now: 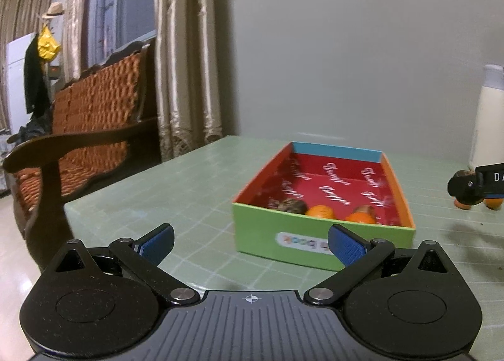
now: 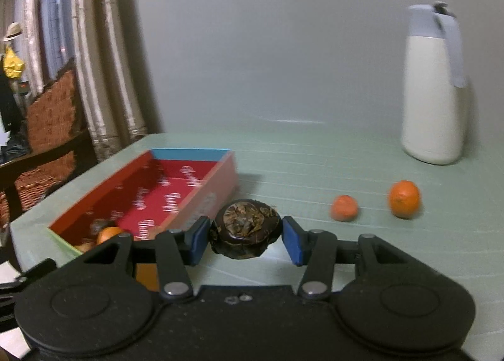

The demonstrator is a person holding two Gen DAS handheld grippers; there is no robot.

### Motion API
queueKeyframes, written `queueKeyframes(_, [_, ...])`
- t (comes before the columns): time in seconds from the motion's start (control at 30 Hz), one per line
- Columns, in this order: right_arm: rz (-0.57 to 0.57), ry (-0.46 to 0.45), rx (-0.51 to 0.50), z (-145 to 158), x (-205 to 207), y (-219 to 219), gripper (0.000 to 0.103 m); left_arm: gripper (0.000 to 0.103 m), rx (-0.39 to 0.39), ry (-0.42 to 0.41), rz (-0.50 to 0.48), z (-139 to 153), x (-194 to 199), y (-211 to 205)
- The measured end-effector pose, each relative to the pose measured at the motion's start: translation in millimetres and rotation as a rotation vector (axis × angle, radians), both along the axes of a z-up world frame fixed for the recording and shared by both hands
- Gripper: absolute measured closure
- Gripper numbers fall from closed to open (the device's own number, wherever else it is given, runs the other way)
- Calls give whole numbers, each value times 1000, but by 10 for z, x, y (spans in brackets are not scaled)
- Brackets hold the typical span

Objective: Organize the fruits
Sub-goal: 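Carry the dark brown nut with the right gripper into the red box and release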

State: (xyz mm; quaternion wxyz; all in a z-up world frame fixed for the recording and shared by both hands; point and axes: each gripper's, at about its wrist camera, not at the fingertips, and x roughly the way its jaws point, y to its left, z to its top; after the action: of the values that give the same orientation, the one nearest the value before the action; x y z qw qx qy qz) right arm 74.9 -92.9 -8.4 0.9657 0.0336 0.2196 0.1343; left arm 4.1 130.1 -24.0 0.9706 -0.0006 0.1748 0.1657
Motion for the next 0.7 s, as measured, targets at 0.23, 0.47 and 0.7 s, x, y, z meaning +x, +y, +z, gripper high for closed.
queueKeyframes(0.23, [94, -7, -12, 41, 38, 395, 54, 0, -18, -3, 44, -14, -61, 209])
queueKeyframes(0.47, [174, 3, -43, 19, 46, 773, 54, 0, -42, -5, 79, -30, -108, 384])
queueKeyframes(0.7, [204, 8, -98, -25, 71, 1010, 54, 0, -70, -7, 97, -38, -117, 489])
